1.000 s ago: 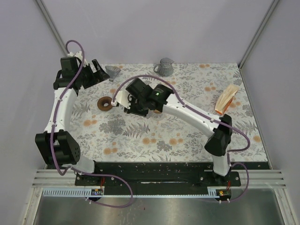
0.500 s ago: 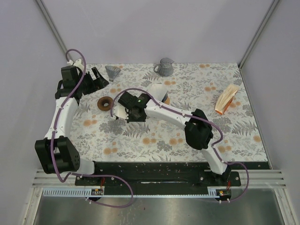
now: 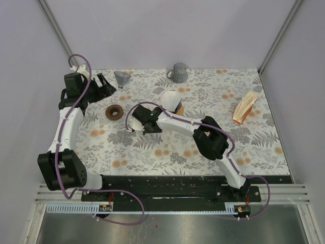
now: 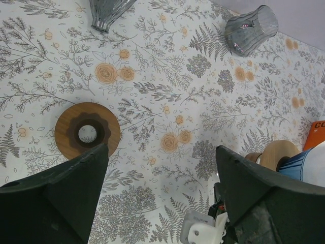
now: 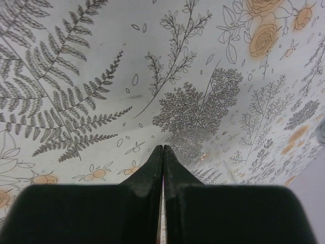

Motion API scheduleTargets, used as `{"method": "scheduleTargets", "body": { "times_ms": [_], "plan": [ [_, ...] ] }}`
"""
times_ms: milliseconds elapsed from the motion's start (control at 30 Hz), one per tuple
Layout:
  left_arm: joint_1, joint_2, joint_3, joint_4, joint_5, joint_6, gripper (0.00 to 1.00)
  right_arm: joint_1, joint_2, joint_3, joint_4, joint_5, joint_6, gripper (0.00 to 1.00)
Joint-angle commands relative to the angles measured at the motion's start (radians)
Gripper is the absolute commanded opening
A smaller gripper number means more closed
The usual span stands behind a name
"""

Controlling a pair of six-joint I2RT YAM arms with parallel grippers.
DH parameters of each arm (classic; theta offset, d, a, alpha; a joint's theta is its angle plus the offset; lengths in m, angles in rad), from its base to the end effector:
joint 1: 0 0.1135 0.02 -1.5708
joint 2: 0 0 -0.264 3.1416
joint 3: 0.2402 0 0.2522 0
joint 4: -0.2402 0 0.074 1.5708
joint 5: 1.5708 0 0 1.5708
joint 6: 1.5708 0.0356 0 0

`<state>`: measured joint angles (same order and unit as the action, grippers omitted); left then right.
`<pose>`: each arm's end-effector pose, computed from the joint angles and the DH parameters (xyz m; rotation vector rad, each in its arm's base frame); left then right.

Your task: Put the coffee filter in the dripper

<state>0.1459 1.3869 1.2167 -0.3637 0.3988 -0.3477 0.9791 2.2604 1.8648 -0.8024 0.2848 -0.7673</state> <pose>0.3139 0.0322 0.3363 -0.2769 2.0857 -0.5404 0.2741 0.3899 0.1774 -2.0398 1.8058 -0.3340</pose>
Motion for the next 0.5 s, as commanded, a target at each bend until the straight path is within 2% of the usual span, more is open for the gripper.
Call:
{"method": "scheduleTargets", "body": {
  "times_ms": [0, 467],
  "plan": [
    [0.012, -0.029, -0.005, 0.065, 0.02, -0.007, 0.9, -0.022, -0.006, -0.009, 0.088, 0.042, -0.027, 0.0],
    [0.014, 0.0, -0.006, 0.069, 0.041, -0.017, 0.9, -0.106, -0.048, -0.137, 0.17, 0.103, -0.038, 0.0]
  ]
}}
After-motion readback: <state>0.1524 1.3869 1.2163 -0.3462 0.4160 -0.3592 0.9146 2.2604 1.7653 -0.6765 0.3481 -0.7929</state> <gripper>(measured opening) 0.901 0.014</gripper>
